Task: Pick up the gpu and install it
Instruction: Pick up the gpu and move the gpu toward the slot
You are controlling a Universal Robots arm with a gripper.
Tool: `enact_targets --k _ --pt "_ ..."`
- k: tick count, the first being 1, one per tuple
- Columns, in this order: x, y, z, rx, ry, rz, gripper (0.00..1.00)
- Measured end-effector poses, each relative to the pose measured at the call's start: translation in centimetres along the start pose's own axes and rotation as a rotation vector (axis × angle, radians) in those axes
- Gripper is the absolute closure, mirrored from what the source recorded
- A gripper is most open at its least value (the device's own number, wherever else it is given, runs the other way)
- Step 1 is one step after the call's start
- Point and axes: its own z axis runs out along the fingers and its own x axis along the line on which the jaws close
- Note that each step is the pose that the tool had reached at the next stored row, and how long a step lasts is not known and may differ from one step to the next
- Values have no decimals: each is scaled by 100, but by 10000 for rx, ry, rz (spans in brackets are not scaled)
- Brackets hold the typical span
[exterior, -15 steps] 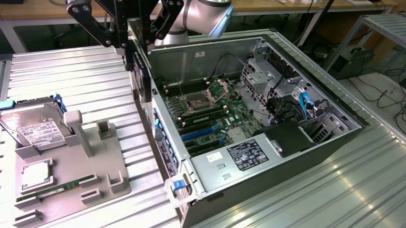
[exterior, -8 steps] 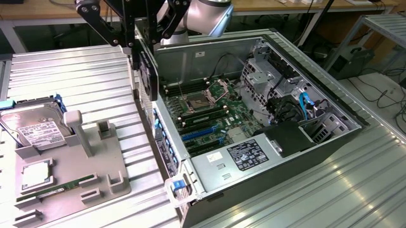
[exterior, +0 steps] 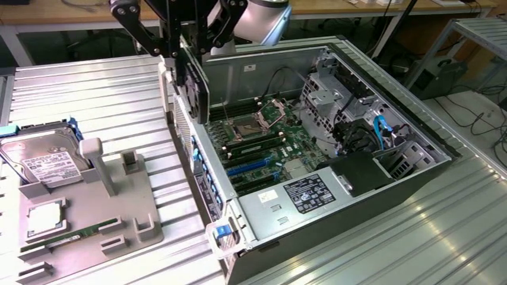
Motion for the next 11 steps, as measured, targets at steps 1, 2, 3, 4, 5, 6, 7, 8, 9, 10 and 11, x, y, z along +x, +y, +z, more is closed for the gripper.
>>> enact_targets --k 1,2,3,4,5,6,7,8,9,10,11 --pt "-15 -1 0 0 0 -1 73" --pt "-31 -1 1 0 0 0 73" --pt "-46 -2 1 0 0 0 73" --pt "-61 -2 1 0 0 0 73" --pt "-75 -3 1 0 0 -1 73" --pt "-85 -3 2 0 0 0 73" --pt "-101 -4 2 0 0 0 73" --pt "-118 -4 2 -1 0 0 73" --pt "-128 -5 2 -1 0 0 73" --pt "-136 -5 3 -1 0 -1 73" --pt "-156 -6 3 -1 0 0 73"
